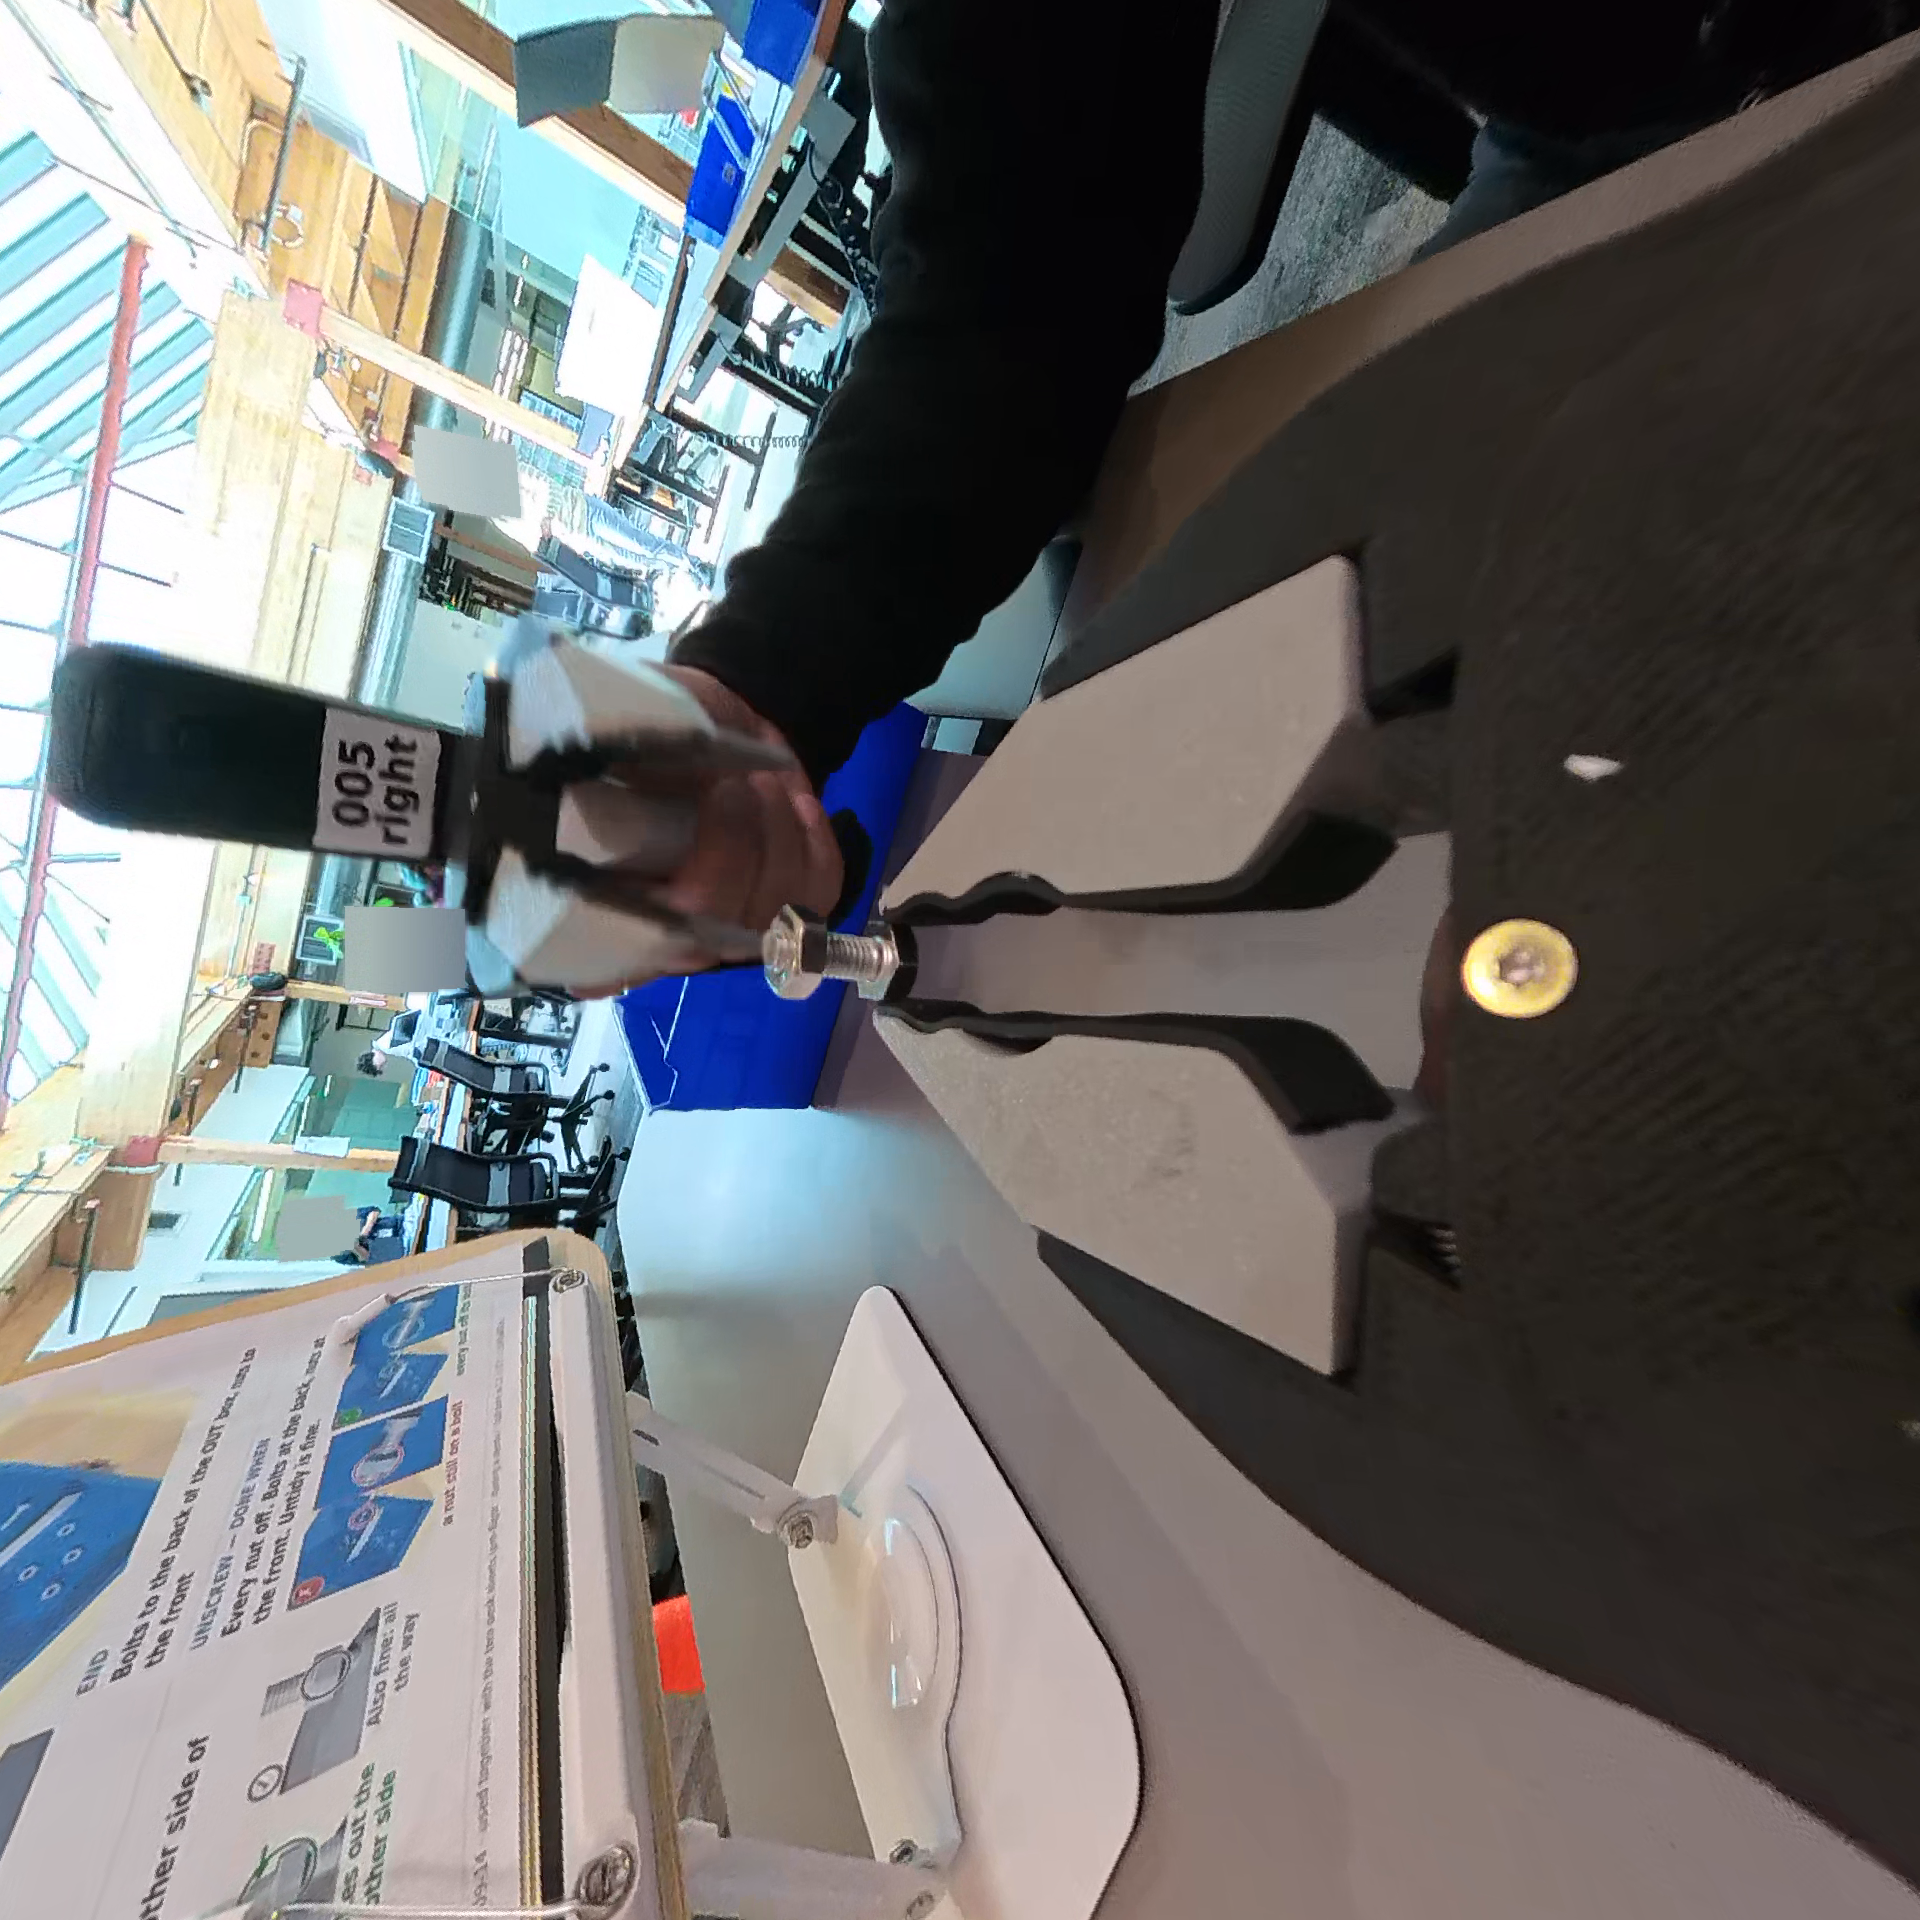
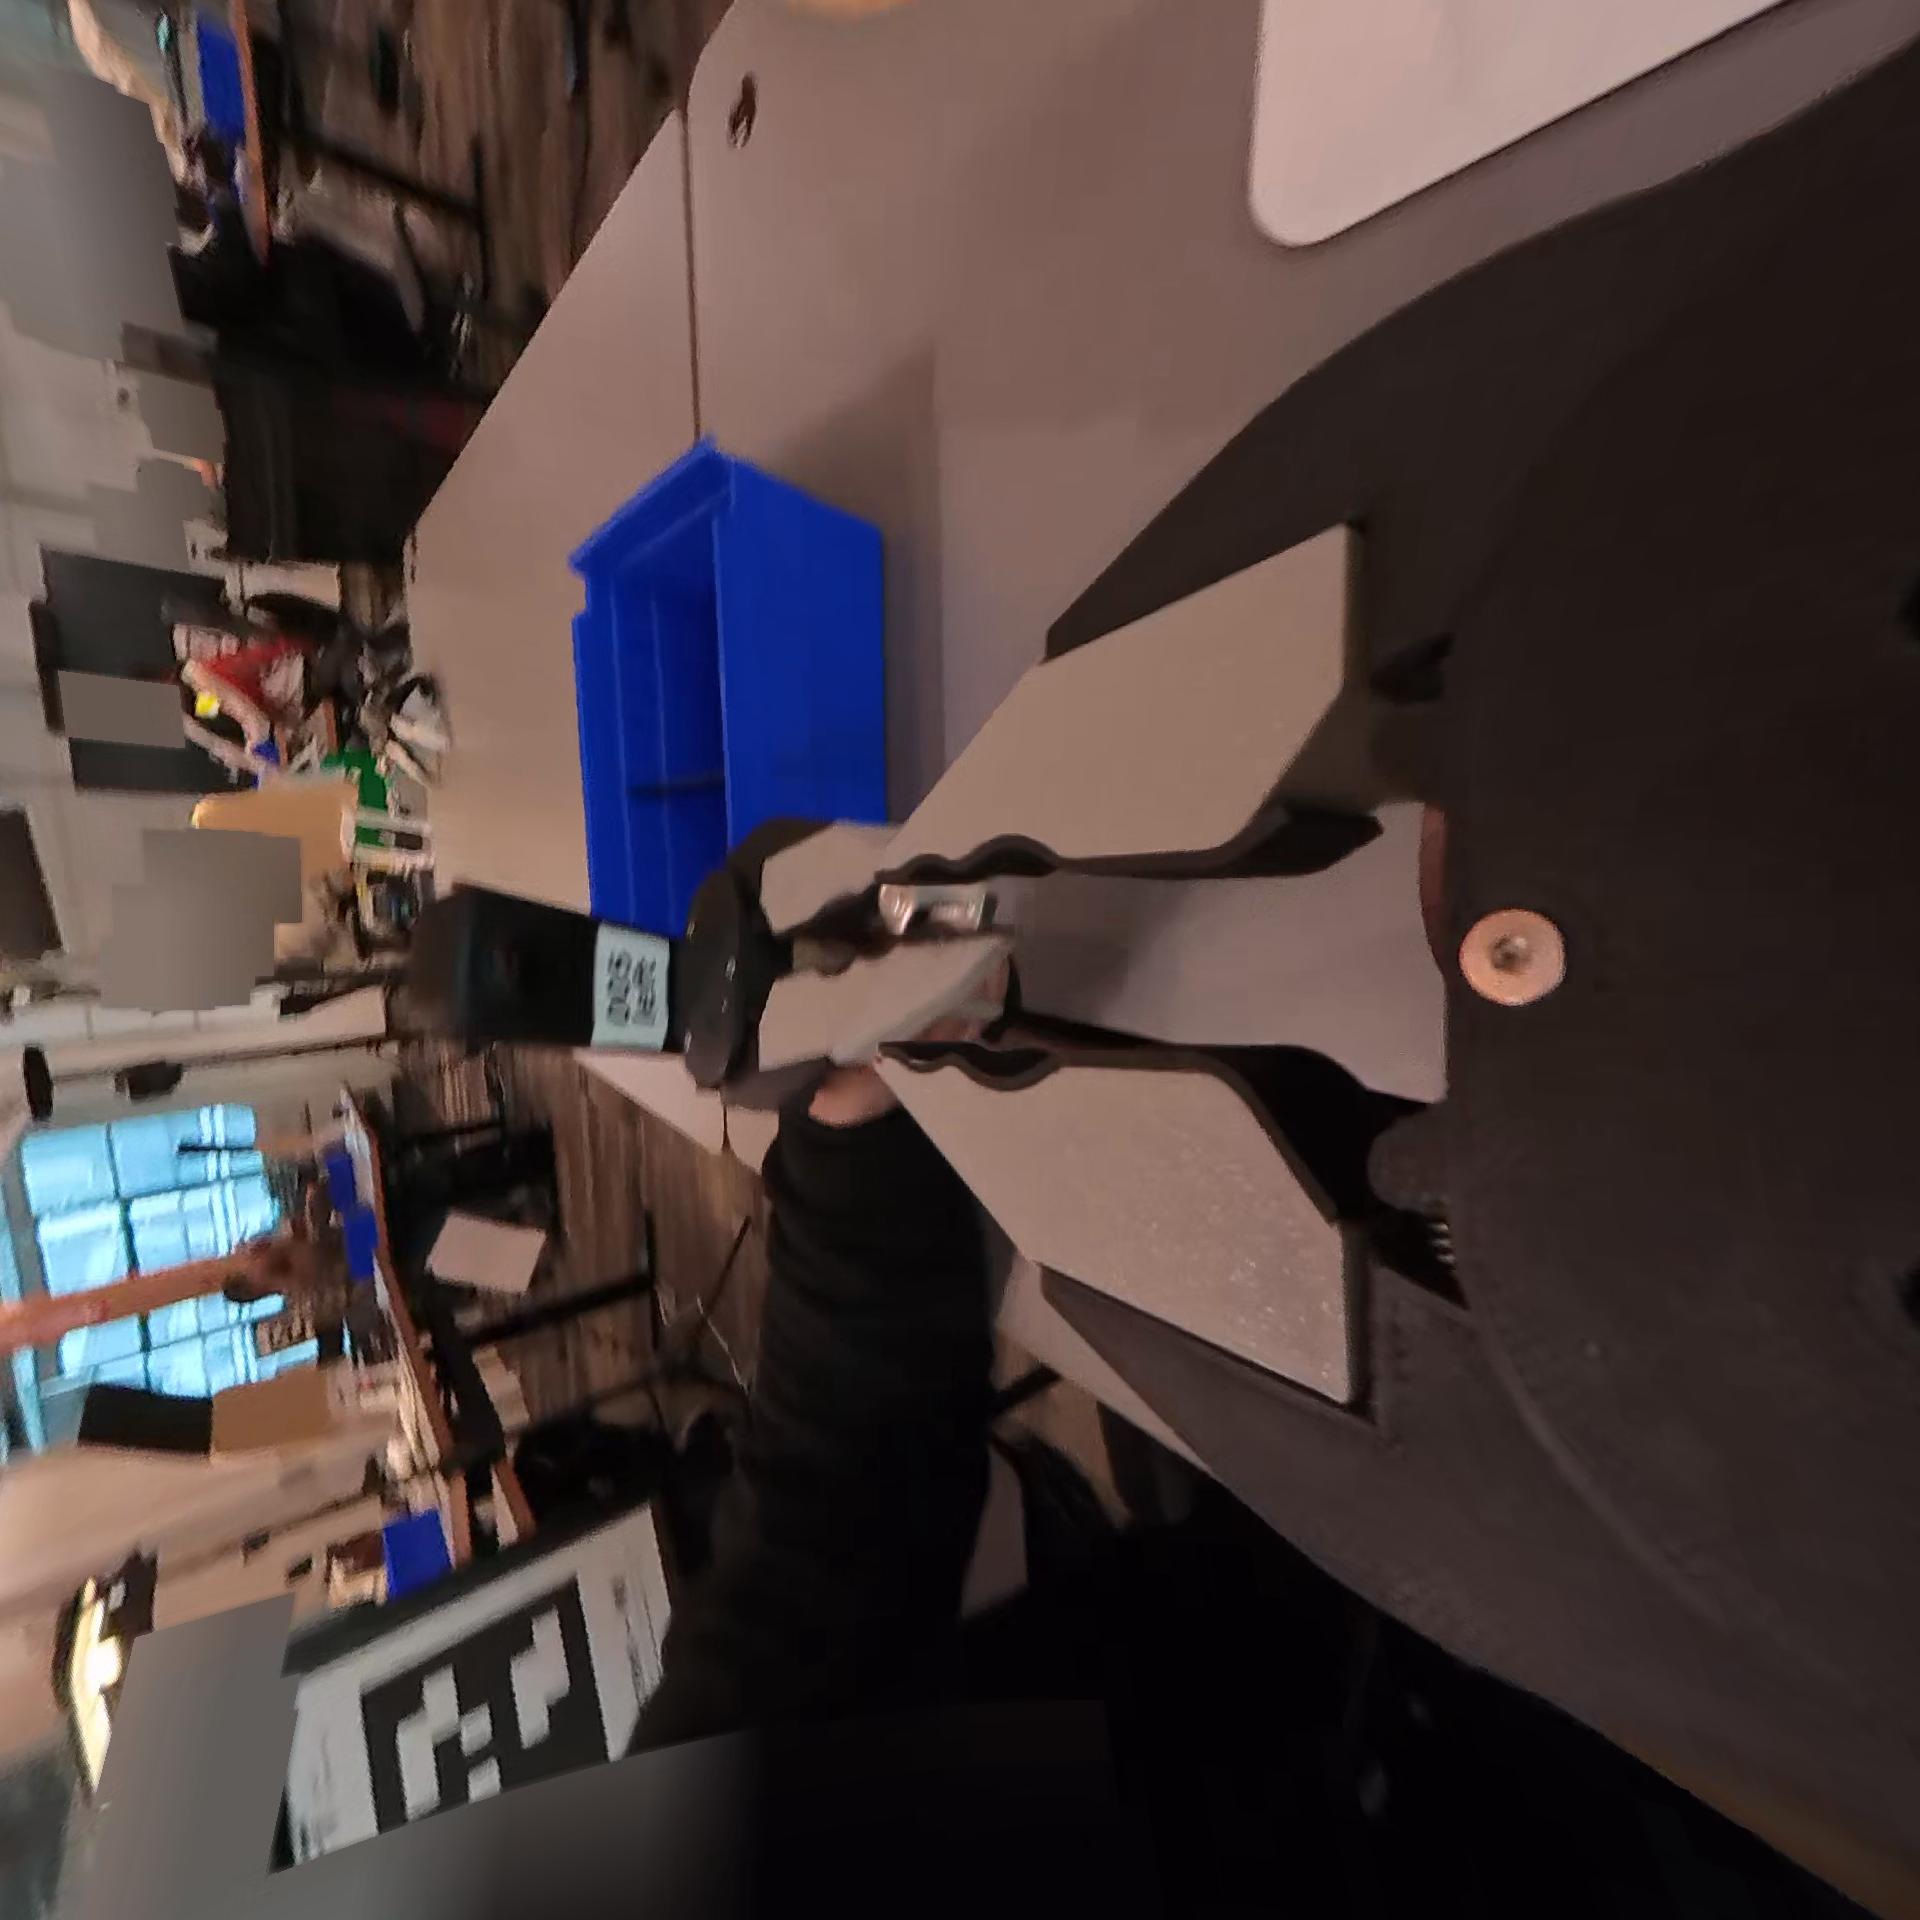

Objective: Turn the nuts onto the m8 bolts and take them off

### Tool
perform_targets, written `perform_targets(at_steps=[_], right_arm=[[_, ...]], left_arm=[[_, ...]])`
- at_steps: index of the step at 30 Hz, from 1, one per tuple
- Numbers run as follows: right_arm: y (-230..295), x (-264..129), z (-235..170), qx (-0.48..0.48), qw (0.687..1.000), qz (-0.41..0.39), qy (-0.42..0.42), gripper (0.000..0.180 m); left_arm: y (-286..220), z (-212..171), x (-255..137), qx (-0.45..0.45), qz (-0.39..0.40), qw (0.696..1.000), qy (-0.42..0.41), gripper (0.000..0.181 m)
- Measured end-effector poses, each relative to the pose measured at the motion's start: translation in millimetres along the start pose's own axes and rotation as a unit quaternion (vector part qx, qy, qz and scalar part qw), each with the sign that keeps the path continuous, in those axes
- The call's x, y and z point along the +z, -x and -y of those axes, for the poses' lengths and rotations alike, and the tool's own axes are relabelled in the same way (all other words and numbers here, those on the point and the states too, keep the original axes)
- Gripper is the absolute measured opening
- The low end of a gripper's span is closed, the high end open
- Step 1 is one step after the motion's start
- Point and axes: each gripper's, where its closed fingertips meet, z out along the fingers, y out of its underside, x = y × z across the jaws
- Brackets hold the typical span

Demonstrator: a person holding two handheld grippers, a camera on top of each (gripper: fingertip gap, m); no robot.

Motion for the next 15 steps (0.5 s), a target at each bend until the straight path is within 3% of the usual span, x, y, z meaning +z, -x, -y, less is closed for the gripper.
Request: perform_targets(at_steps=[3, 5, 6, 7, 8, 9, 11, 13, 15], right_arm=[[-7.3, 8.6, -10.6, 0.008, 1.0, -0.014, 0.02, 0.034], [5.3, 10.0, -12.3, 0.003, 0.999, 0.02, 0.026, 0.035], [9.9, 7.6, -12.8, -0.006, 0.999, 0.031, 0.03, 0.025], [26.6, 2.7, -11.7, -0.014, 0.996, 0.081, 0.026, 0.0], [37.8, -1.4, -7.1, -0.011, 0.993, 0.113, 0.013, 0.0], [34.3, -2.4, -2.7, -0.009, 0.995, 0.101, 0.004, 0.004], [9.1, -0.6, 2.4, -0.005, 1.0, 0.026, -0.007, 0.029], [-12.3, 1.2, 0.1, 0.005, 1.0, -0.03, -0.008, 0.03], [-15.3, 5.8, -4.7, 0.014, 0.999, -0.034, -0.002, 0.032]], left_arm=[[-6.5, 0.2, 1.9, 0.007, -0.009, 1.0, 0.003, 0.011], [-5.2, -0.8, 2.0, 0.011, -0.004, 1.0, 0.006, 0.011], [-3.1, -0.7, 1.4, 0.009, 0.001, 1.0, 0.006, 0.012], [4.4, 0.3, -0.1, 0.005, 0.021, 1.0, 0.003, 0.012], [8.5, 1.1, -2.0, -0.001, 0.026, 1.0, -0.001, 0.011], [9.4, 2.2, -3.6, -0.011, 0.021, 1.0, -0.006, 0.011], [8.1, 5.1, -4.8, -0.026, 0.008, 0.999, -0.018, 0.011], [4.4, 4.3, -2.9, -0.017, 0.005, 1.0, -0.013, 0.012], [0.0, 2.4, 0.0, -0.004, 0.004, 1.0, -0.006, 0.012]])
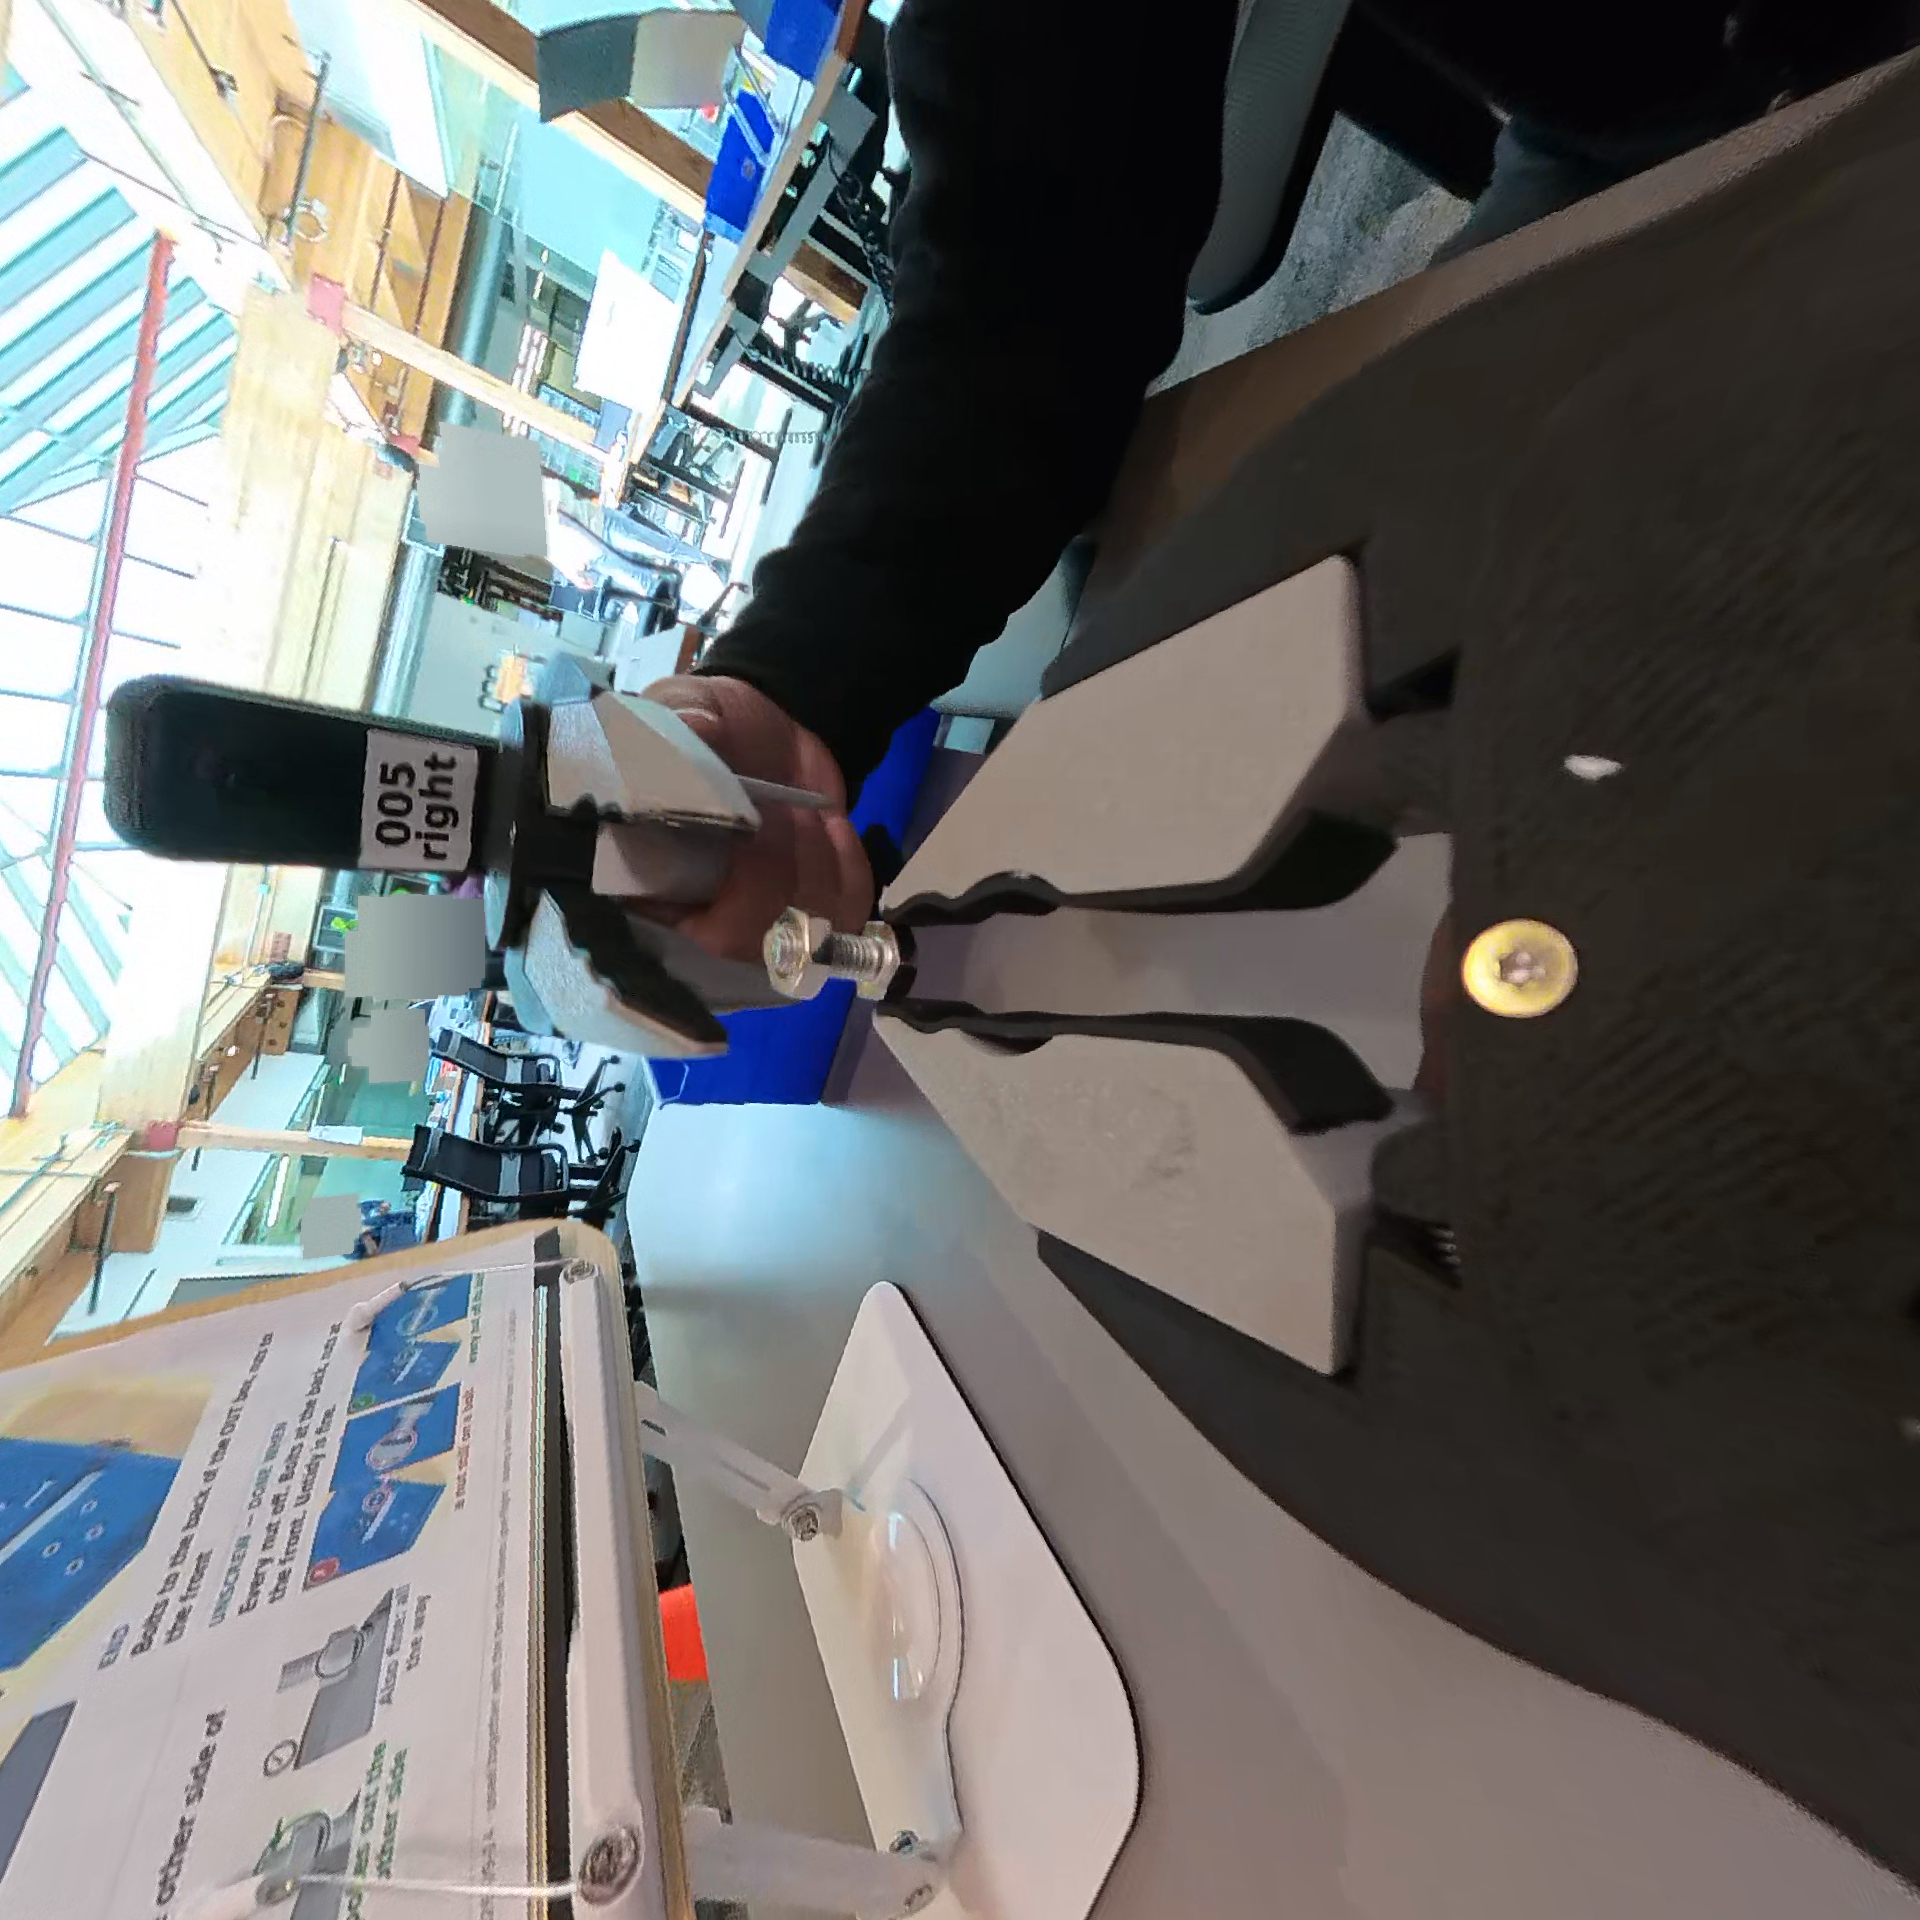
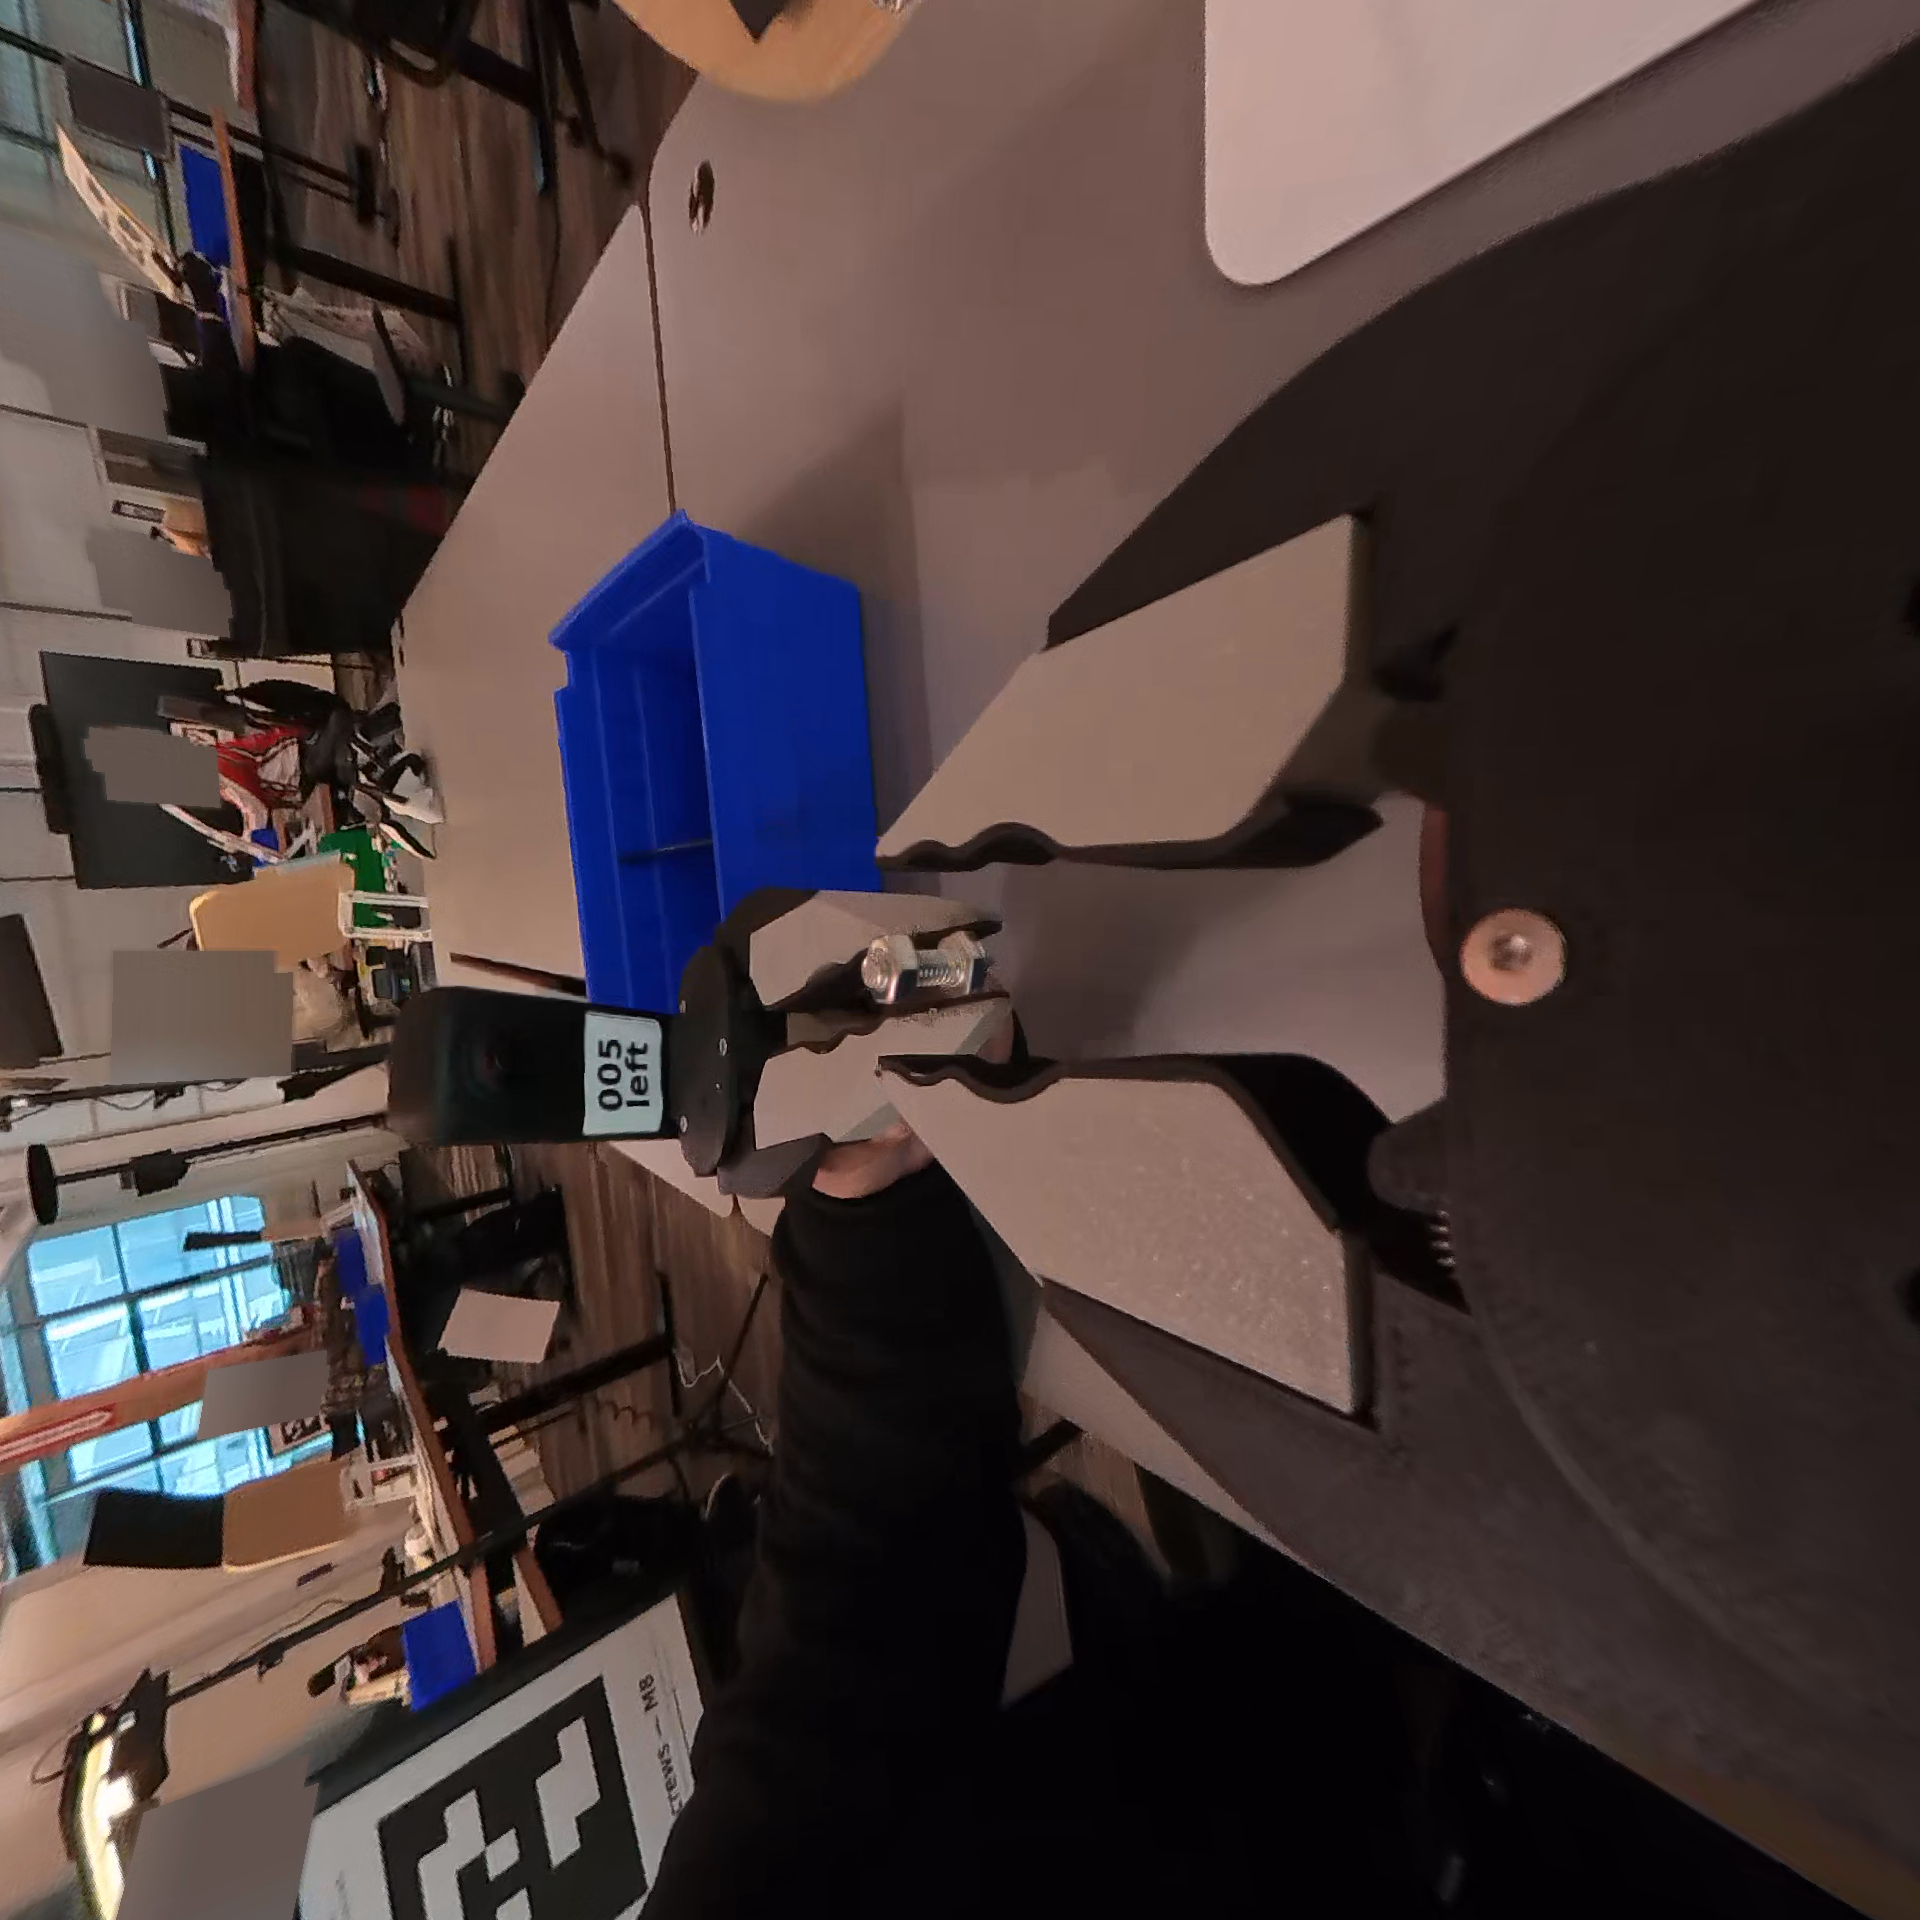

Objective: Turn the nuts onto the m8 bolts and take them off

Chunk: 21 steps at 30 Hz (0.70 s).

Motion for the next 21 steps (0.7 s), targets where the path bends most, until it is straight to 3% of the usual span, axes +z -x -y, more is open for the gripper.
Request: perform_targets(at_steps=[3, 5, 6, 9, 12, 15, 17, 19, 21], right_arm=[[17.8, 5.1, -3.7, 0.001, 0.999, 0.049, 0.01, 0.037], [44.9, -3.6, -2.4, -0.016, 0.991, 0.13, 0.008, 0.0], [49.6, -7.3, 3.3, -0.011, 0.99, 0.144, -0.006, 0.003], [16.2, -7.8, 16.2, 0.001, 0.998, 0.045, -0.038, 0.031], [-1.2, -0.9, 4.8, 0.007, 1.0, -0.005, -0.012, 0.035], [14.7, 7.4, -5.7, 0.004, 0.999, 0.037, 0.019, 0.031], [47.1, -0.8, -2.5, -0.008, 0.991, 0.135, 0.011, 0.0], [46.9, -6.3, 6.4, 0.0, 0.991, 0.134, -0.009, 0.005], [14.1, -4.7, 9.3, 0.007, 0.999, 0.039, -0.018, 0.024]], left_arm=[[-0.9, -1.5, 1.4, 0.001, -0.001, 1.0, 0.002, 0.012], [5.1, 0.1, -1.4, -0.01, 0.006, 1.0, -0.004, 0.011], [8.1, 2.2, -3.4, -0.019, 0.008, 1.0, -0.012, 0.011], [9.0, 5.1, -5.5, -0.026, 0.004, 0.999, -0.02, 0.011], [1.6, 2.6, -1.4, -0.008, 0.001, 1.0, -0.008, 0.012], [1.4, 0.1, 0.1, 0.001, 0.006, 1.0, -0.001, 0.011], [6.7, 0.7, -2.1, -0.007, 0.012, 1.0, -0.004, 0.011], [10.4, 2.9, -5.2, -0.021, 0.011, 1.0, -0.013, 0.011], [9.6, 4.1, -5.5, -0.027, 0.006, 0.999, -0.017, 0.011]])
